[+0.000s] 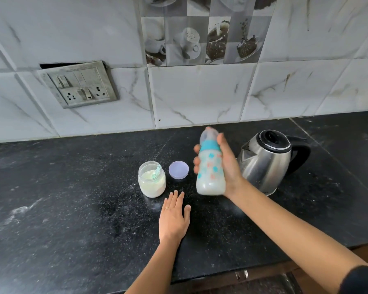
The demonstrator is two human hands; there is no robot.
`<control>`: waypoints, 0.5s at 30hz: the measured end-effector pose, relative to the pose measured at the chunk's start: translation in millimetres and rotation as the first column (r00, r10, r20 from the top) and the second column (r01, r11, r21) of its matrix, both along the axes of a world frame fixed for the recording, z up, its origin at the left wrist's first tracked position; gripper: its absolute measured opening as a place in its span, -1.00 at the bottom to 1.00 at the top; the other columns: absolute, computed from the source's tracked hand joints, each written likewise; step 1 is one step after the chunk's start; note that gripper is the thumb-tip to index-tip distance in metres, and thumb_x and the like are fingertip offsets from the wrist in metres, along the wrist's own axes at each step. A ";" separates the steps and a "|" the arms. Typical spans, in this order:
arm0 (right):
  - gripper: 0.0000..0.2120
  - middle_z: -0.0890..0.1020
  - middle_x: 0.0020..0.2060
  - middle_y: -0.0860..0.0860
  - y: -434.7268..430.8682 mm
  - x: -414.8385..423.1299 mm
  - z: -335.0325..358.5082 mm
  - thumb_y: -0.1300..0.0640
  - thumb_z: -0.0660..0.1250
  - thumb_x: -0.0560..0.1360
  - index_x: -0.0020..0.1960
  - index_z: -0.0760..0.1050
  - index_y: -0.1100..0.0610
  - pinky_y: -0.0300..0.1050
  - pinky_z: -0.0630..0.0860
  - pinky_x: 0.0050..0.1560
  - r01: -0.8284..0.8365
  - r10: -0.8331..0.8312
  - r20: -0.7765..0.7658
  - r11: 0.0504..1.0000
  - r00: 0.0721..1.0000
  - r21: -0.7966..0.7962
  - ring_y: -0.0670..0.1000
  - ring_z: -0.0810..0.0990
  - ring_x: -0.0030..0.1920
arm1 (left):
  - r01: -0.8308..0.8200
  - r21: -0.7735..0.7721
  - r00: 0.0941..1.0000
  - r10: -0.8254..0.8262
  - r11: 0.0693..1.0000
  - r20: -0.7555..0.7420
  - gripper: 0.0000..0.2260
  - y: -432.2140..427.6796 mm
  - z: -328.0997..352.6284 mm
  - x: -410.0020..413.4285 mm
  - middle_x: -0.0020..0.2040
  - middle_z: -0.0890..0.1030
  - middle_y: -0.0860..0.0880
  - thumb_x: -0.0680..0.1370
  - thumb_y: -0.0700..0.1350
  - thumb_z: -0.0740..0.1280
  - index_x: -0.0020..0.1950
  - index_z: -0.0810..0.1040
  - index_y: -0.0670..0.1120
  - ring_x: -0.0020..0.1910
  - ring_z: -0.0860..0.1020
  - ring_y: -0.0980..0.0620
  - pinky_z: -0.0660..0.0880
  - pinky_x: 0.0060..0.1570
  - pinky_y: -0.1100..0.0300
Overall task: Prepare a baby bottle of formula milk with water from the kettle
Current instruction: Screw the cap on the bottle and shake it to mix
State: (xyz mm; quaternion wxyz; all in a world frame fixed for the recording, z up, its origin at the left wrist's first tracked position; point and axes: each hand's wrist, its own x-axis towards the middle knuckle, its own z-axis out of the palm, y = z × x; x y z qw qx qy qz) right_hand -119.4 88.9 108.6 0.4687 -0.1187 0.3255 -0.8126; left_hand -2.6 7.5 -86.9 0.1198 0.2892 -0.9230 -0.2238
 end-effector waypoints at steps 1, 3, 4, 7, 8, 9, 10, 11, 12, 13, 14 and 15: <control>-0.63 0.57 -0.21 0.06 3.7 6.3 -3.6 -0.22 0.16 0.49 0.11 0.53 -0.03 -0.13 0.53 -0.38 -0.034 0.035 -0.056 0.999 0.998 0.020 0.03 0.55 -0.40 | 0.003 0.000 1.000 -0.003 1.000 0.002 -0.54 0.0 -0.7 -0.4 0.56 0.13 0.01 0.65 0.09 0.03 0.54 0.16 -0.02 0.54 0.00 0.09 -0.16 0.50 0.21; -0.62 0.57 -0.22 0.07 5.9 7.5 -1.6 -0.21 0.17 0.48 0.18 0.45 -0.03 -0.13 0.53 -0.39 -0.031 0.033 -0.076 0.999 0.997 0.029 0.04 0.54 -0.40 | -0.001 0.000 1.000 0.001 1.000 -0.007 -0.54 0.2 -0.9 -0.2 0.56 0.14 0.01 0.65 0.08 0.04 0.54 0.17 -0.01 0.54 0.01 0.09 -0.16 0.50 0.21; -0.60 0.57 -0.24 0.06 3.7 2.0 2.0 -0.22 0.18 0.47 0.11 0.49 0.05 -0.15 0.52 -0.40 0.003 -0.003 -0.033 1.000 0.999 0.015 0.02 0.54 -0.42 | -0.002 0.002 1.000 0.003 1.000 -0.011 -0.54 0.2 -0.5 -0.3 0.56 0.13 0.01 0.65 0.09 0.04 0.54 0.17 -0.01 0.54 0.01 0.10 -0.16 0.50 0.21; -0.55 0.56 -0.27 0.03 0.6 -10.9 8.0 -0.24 0.20 0.48 -0.17 0.57 0.15 -0.20 0.52 -0.43 0.116 -0.117 0.103 0.993 0.988 0.008 -0.01 0.54 -0.44 | -0.003 0.002 1.000 0.003 1.000 -0.006 -0.54 0.4 -0.6 -0.6 0.56 0.11 0.02 0.65 0.09 0.03 0.54 0.16 0.00 0.54 -0.01 0.10 -0.17 0.50 0.22; -0.55 0.56 -0.26 0.03 1.5 -9.5 6.1 -0.24 0.20 0.48 -0.16 0.58 0.13 -0.20 0.52 -0.42 0.097 -0.098 0.103 0.995 0.990 0.013 0.00 0.55 -0.44 | -0.002 0.003 1.000 0.002 1.000 -0.006 -0.54 0.7 0.0 -0.6 0.56 0.11 0.02 0.65 0.09 0.03 0.54 0.16 0.00 0.54 -0.01 0.10 -0.17 0.50 0.22; -0.58 0.56 -0.24 0.04 3.1 -5.0 1.9 -0.24 0.19 0.47 -0.10 0.60 0.09 -0.18 0.53 -0.41 0.054 -0.056 0.068 0.998 0.996 0.021 0.01 0.55 -0.42 | 0.000 0.006 1.000 0.000 1.000 -0.005 -0.54 0.7 0.6 -0.5 0.56 0.12 0.02 0.65 0.09 0.03 0.54 0.16 0.00 0.54 -0.01 0.10 -0.17 0.50 0.22; -0.62 0.56 -0.23 0.05 5.1 0.4 -3.6 -0.23 0.18 0.48 0.00 0.60 0.01 -0.16 0.53 -0.40 0.011 -0.011 0.008 0.999 1.000 0.038 0.02 0.55 -0.41 | 0.002 0.010 1.000 -0.002 1.000 -0.004 -0.54 0.2 0.5 -0.8 0.56 0.12 0.02 0.65 0.09 0.03 0.54 0.16 0.00 0.54 -0.01 0.10 -0.17 0.50 0.21; -0.65 0.57 -0.22 0.06 7.6 6.3 -6.4 -0.22 0.17 0.48 0.09 0.56 -0.07 -0.13 0.53 -0.38 -0.016 0.019 -0.053 0.998 0.998 0.059 0.04 0.55 -0.40 | 0.004 0.012 1.000 -0.004 1.000 -0.003 -0.53 -0.1 0.1 -0.8 0.56 0.12 0.02 0.65 0.09 0.03 0.54 0.16 0.00 0.54 -0.01 0.10 -0.18 0.50 0.22; -0.66 0.57 -0.21 0.07 8.4 8.3 -6.4 -0.21 0.16 0.49 0.12 0.55 -0.09 -0.13 0.53 -0.38 -0.021 0.027 -0.075 0.997 0.997 0.071 0.04 0.55 -0.39 | 0.002 0.011 1.000 -0.002 1.000 -0.004 -0.53 -0.1 -0.1 -0.7 0.56 0.12 0.02 0.65 0.09 0.03 0.54 0.15 0.01 0.54 -0.01 0.11 -0.19 0.50 0.22; -0.65 0.58 -0.23 0.06 6.8 6.8 -2.8 -0.21 0.16 0.49 0.08 0.57 -0.04 -0.15 0.53 -0.38 -0.007 0.010 -0.044 0.998 0.999 0.067 0.03 0.55 -0.40 | 0.001 0.007 1.000 -0.001 1.000 -0.004 -0.53 0.1 -0.1 -0.4 0.56 0.12 0.02 0.65 0.09 0.02 0.54 0.15 0.01 0.54 -0.01 0.11 -0.19 0.49 0.23; -0.61 0.58 -0.25 0.05 3.9 1.4 -0.6 -0.22 0.17 0.50 -0.01 0.59 0.05 -0.18 0.53 -0.39 0.028 -0.029 0.024 0.999 0.999 0.045 0.02 0.55 -0.41 | 0.000 0.003 1.000 0.000 1.000 -0.005 -0.53 0.2 0.1 -0.6 0.56 0.11 0.02 0.65 0.09 0.02 0.54 0.15 0.01 0.54 -0.01 0.10 -0.20 0.49 0.23; -0.56 0.58 -0.27 0.03 1.8 -4.3 1.7 -0.24 0.17 0.51 -0.08 0.57 0.12 -0.20 0.53 -0.41 0.071 -0.074 0.082 0.997 0.994 0.033 0.00 0.55 -0.43 | -0.001 0.002 1.000 0.001 1.000 -0.004 -0.53 0.1 0.1 -0.7 0.56 0.11 0.02 0.65 0.09 0.02 0.54 0.15 0.00 0.54 -0.01 0.10 -0.20 0.49 0.23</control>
